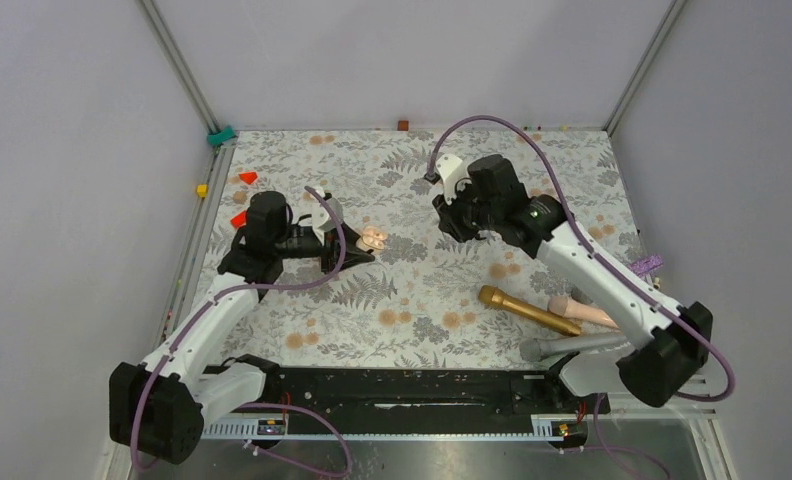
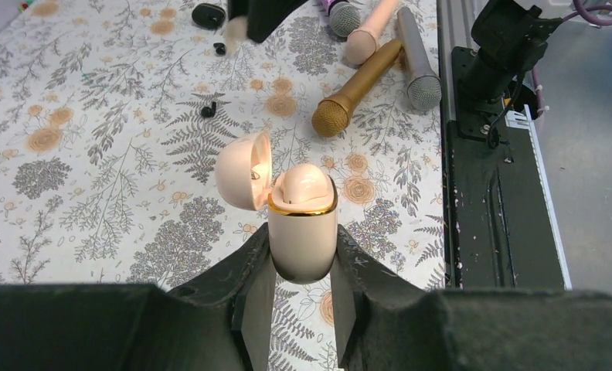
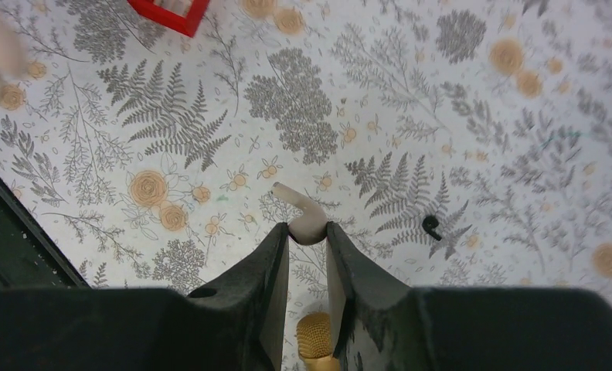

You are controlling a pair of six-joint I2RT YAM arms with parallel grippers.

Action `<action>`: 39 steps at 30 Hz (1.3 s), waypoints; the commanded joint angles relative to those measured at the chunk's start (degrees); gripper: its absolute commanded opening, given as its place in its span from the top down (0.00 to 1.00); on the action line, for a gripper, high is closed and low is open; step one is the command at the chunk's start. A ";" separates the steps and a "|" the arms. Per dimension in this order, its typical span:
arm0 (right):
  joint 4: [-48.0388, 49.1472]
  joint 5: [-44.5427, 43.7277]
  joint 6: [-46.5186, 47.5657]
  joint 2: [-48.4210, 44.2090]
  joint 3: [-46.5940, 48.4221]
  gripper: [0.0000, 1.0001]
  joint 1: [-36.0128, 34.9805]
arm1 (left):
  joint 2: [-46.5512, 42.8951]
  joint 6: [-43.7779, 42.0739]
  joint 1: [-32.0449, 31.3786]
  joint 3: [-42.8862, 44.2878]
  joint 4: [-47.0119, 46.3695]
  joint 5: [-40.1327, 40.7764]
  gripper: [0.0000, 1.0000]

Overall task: Insert the wireless bluetooth earbuds into the charging case
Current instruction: Pick up the earbud from the center of the board, then place the earbud in the charging case.

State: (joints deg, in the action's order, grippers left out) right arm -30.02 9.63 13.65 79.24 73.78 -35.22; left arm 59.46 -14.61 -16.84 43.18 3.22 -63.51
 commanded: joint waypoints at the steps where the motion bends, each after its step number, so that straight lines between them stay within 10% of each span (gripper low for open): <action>1: 0.50 -5.66 6.28 -5.78 1.20 0.77 -4.99 | 1.09 1.28 -1.52 1.40 -3.66 3.34 1.00; 39: 2.39 -23.86 14.21 -1.11 5.43 0.76 -27.27 | 4.53 3.00 -4.42 1.03 -5.24 -1.77 1.00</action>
State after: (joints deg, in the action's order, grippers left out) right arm -30.04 -11.94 27.44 78.17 76.97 -61.63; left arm 64.25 -11.99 -20.97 43.16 0.38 -62.59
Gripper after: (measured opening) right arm 0.280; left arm 0.286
